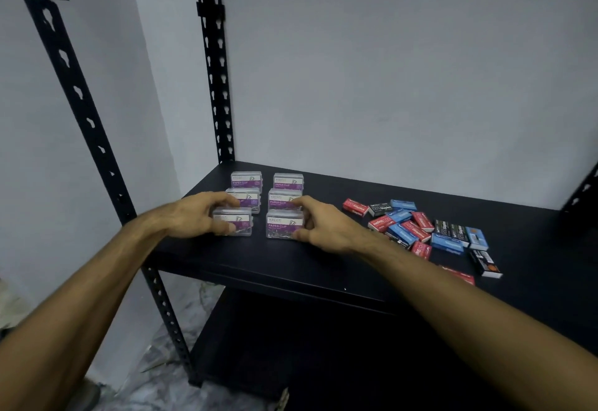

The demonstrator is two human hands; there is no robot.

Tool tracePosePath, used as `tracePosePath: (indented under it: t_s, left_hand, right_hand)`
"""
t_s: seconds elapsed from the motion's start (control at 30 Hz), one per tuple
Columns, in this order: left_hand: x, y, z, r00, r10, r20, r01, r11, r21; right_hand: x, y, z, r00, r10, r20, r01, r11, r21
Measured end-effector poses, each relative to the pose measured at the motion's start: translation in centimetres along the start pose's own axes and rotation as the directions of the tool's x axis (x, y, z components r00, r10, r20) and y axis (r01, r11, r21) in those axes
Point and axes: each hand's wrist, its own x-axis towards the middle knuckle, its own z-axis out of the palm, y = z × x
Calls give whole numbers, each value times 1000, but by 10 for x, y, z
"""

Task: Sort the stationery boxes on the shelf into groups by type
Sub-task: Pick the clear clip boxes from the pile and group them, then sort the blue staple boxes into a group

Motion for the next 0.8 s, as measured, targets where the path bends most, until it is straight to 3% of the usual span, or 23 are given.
tracePosePath:
  t_s: [0.17,0.3,0.4,0.57,0.8]
  left_hand:
    - [-5,14,-13,999,-39,-1,39,997,69]
    - [1,40,-18,990,0,-142,5,999,31]
    - [12,62,-18,965,63,-253,-32,992,125]
    - [28,91,-17,944,78,-321,-3,973,230]
    - [48,146,18,916,266,-302,-225,961,162]
  right_hand:
    - [-13,7,-11,999,-3,-47,2,1000,-19]
    - [-25,19,-28,994,34,-108,-39,998,-43]
    - [-37,31,-42,988,60,-145,-65,997,-34]
    - [-59,52,-64,973,72,-219,-79,996,-26]
    - [-84,81,-94,938,122,-324,-129,992,1]
